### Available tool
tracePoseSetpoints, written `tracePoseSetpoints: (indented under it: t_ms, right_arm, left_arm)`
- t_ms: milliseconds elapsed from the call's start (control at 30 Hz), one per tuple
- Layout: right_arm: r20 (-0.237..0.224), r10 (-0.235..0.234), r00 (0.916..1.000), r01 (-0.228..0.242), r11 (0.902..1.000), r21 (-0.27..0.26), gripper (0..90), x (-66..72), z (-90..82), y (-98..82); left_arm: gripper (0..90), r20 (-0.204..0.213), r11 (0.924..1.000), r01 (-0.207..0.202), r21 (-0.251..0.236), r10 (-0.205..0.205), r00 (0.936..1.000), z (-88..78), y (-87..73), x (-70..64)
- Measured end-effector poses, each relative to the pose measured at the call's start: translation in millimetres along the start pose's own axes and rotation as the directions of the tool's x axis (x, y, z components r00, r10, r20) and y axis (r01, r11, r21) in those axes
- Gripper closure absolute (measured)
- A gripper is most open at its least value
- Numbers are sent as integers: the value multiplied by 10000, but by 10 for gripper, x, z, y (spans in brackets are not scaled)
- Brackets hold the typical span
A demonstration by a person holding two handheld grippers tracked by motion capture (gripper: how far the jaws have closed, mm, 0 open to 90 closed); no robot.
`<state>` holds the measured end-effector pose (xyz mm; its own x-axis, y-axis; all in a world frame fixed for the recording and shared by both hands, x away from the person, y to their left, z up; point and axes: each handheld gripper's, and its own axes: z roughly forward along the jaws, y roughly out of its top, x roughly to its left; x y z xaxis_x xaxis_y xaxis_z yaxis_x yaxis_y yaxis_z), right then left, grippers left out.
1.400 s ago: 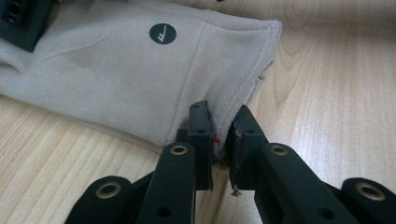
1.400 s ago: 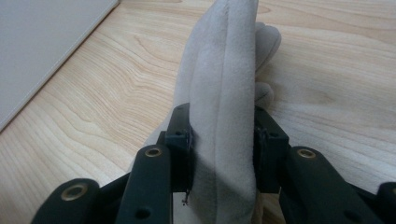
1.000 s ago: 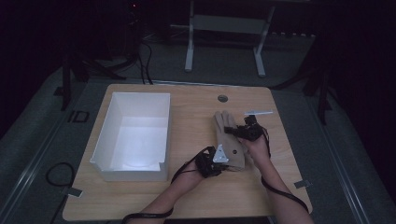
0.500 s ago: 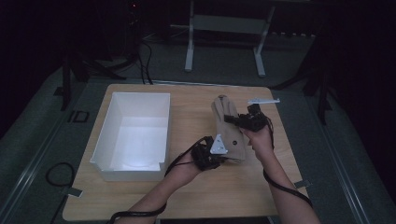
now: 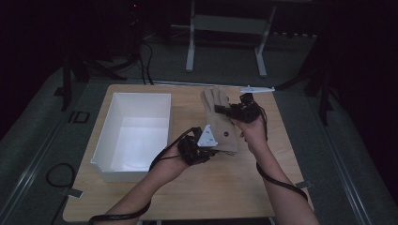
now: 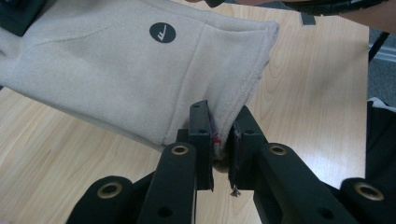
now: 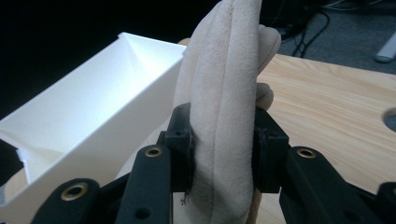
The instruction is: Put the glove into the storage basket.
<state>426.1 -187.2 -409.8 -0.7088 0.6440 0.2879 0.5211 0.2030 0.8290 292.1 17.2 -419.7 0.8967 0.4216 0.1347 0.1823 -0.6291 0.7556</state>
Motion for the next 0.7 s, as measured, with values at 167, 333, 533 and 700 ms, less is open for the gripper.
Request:
tracePoseSetpoints:
  t_ms: [167, 333, 533, 700]
  right_arm:
    - [-316, -202, 9993, 203, 9998, 18, 652, 153, 100, 94]
    - [-523, -394, 9979, 393, 9992, -30, 652, 287, 196, 176]
    - [-848, -563, 9948, 569, 9984, 57, 652, 481, 391, 272]
    - [-1066, -786, 9912, 803, 9967, 123, 652, 651, 550, 362]
  left_arm:
    - [823, -200, 9998, 8, 221, -3, 9998, -174, -37, 17]
    - [823, -342, 9996, 45, 274, -36, 9994, -322, -81, 50]
    - [823, -549, 9990, 286, 333, -268, 9981, -549, -234, 120]
    - [823, -760, 9984, 427, 366, -398, 9963, -698, -340, 163]
